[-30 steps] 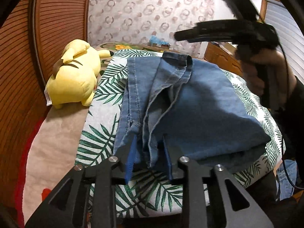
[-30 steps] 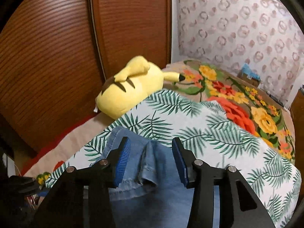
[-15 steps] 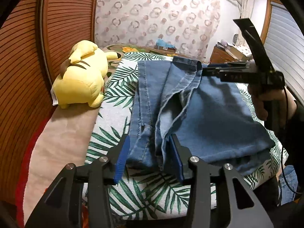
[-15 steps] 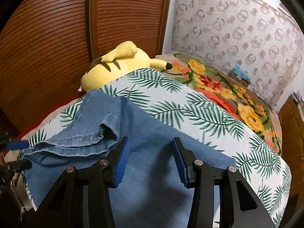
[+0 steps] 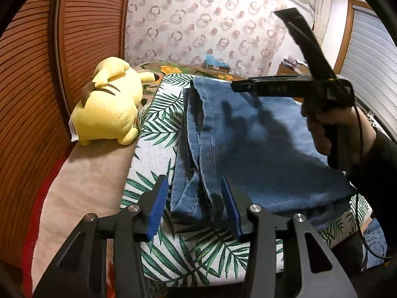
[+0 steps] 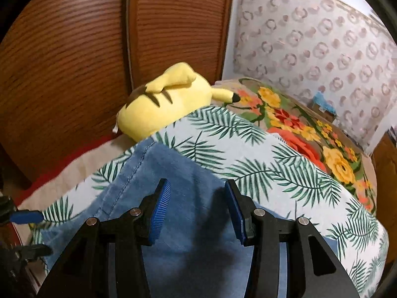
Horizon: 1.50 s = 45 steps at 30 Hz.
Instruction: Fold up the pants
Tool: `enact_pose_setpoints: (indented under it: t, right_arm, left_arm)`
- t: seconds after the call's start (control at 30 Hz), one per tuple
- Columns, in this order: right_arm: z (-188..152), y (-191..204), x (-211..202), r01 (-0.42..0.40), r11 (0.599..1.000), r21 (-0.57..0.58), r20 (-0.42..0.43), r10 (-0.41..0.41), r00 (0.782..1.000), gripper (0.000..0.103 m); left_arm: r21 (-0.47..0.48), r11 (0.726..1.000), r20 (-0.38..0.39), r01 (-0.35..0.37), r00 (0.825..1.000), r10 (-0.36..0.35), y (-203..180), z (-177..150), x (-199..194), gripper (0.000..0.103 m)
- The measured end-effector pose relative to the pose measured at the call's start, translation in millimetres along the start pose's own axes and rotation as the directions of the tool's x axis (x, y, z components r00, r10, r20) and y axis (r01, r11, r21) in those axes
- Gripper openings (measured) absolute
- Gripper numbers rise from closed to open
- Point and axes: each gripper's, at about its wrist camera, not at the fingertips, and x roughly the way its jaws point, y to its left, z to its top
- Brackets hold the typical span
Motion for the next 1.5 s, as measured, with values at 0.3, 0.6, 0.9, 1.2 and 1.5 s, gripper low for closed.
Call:
enact_pose_setpoints:
  t: [0.3, 0.6, 0.9, 1.2, 1.5]
  right_arm:
    - [-38, -38, -46, 0.022, 0.997, 0.075, 0.025, -0.024, 0.999, 0.052]
    - [-104, -59, -107, 0.055, 0.985, 0.165, 0.001, -0.056, 0.998, 0.056]
    - [-154, -50, -153, 0.072, 0.969, 0.235, -0.036, -0.065, 0.997, 0.057]
    - [-173, -32, -170, 0.029, 0.965, 0.261, -0.047, -0.017, 0.999, 0.058]
    - [-184, -28, -164, 0.019, 0.952, 0.306, -0.078, 0.005, 0.997, 0.058]
  left_arm:
    - [0.002, 1.000, 0.012, 0.019, 1.000, -0.019, -9, 3, 3, 0.079]
    - [0.047, 0.998, 0.023, 0.038, 0.999, -0.039, -35, 11, 6, 0.079]
    - [0.098, 0.993, 0.014, 0.067, 0.998, -0.068, -63, 11, 11, 0.079]
    - [0.144, 0.985, -0.011, 0.094, 0.996, -0.093, -90, 3, 17, 0.079]
    - [0.182, 0.978, -0.052, 0.099, 0.995, -0.091, -102, -13, 26, 0.079]
